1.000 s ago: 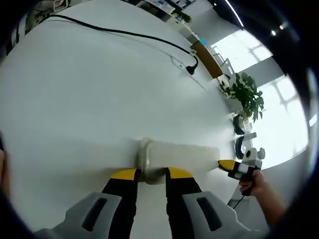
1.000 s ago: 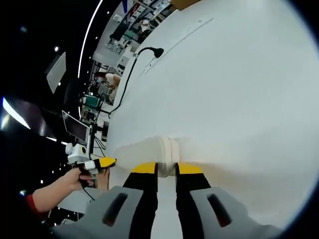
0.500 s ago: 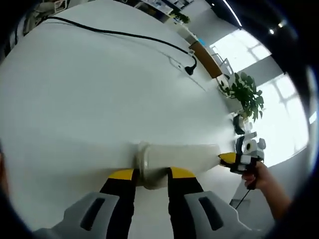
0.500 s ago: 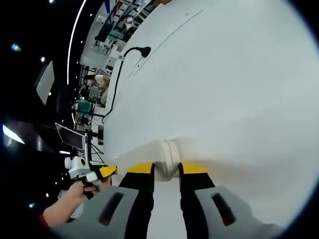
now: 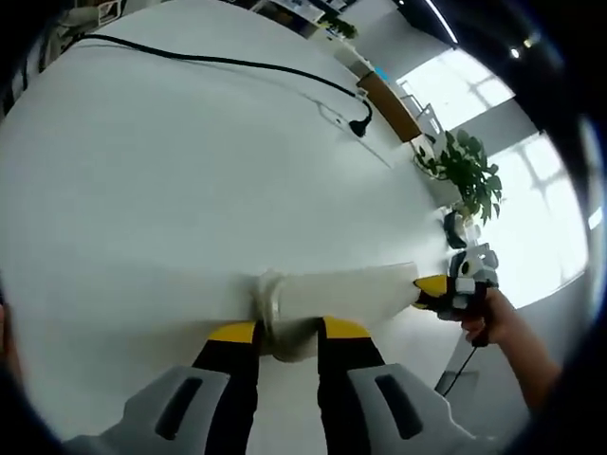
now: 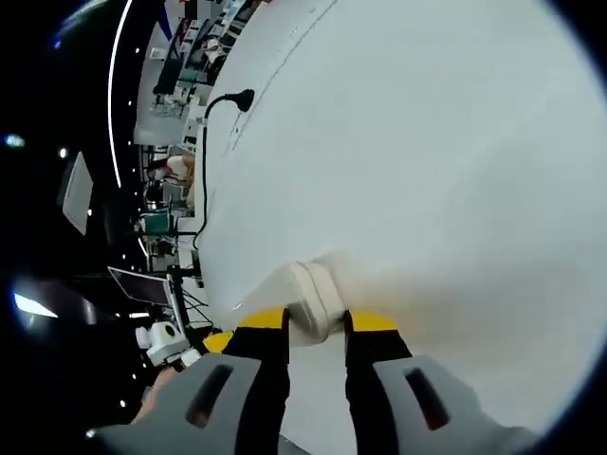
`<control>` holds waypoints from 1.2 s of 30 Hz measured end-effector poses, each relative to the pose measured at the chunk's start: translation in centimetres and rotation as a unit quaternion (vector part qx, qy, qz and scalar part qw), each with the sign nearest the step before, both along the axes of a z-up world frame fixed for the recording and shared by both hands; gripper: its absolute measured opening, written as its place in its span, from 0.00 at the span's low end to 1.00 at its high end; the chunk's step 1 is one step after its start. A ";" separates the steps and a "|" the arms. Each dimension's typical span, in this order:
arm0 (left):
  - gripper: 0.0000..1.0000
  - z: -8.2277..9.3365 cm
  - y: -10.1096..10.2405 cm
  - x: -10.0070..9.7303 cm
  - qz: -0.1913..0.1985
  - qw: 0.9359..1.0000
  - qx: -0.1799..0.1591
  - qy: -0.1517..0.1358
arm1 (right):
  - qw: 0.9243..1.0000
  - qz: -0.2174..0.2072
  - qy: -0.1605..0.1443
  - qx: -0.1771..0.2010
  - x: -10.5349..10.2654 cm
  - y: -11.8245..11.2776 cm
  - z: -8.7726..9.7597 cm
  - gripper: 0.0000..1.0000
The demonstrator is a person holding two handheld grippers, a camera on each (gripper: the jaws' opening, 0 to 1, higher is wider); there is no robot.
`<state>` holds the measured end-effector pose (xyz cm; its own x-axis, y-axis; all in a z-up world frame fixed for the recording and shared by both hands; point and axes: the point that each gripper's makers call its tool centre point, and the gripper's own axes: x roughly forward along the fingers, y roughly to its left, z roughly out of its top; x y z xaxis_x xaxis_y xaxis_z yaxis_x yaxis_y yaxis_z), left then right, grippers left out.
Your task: Arrange the utensils inside the cutlery case until each visible utensil rests in its matching compartment.
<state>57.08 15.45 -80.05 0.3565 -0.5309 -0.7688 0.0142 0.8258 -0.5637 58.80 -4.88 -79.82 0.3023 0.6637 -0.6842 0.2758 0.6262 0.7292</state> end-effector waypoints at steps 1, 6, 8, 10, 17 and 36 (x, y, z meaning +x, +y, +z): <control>0.21 0.0 0.0 0.0 -0.001 1.000 0.000 0.004 | 1.000 0.006 -0.004 -0.003 0.1 0.0 0.0 0.19; 0.22 0.0 0.1 -0.1 -0.002 1.000 -0.002 -0.002 | 0.999 0.019 -0.046 -0.014 -0.1 -0.1 0.1 0.19; 0.22 0.1 0.0 -0.2 -0.008 1.000 0.004 -0.011 | 0.997 0.033 -0.068 -0.029 -0.5 0.0 0.2 0.19; 0.23 0.1 0.1 -0.5 -0.010 1.000 0.007 -0.006 | 0.996 0.039 -0.071 -0.033 -1.4 0.1 0.2 0.20; 0.23 0.3 1.1 -2.4 -0.021 0.999 0.022 -0.017 | 0.996 0.033 -0.073 -0.042 -4.6 0.9 0.1 0.21; 0.24 0.4 2.4 -6.4 0.004 0.998 0.041 -0.041 | 0.992 0.013 -0.098 -0.074 -9.6 2.2 0.5 0.22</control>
<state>50.67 17.88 -79.68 0.4239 -0.4647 -0.7774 0.0505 0.8691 -0.4920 49.22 -2.68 -79.30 0.4228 0.5702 -0.7043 0.1194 0.7354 0.6670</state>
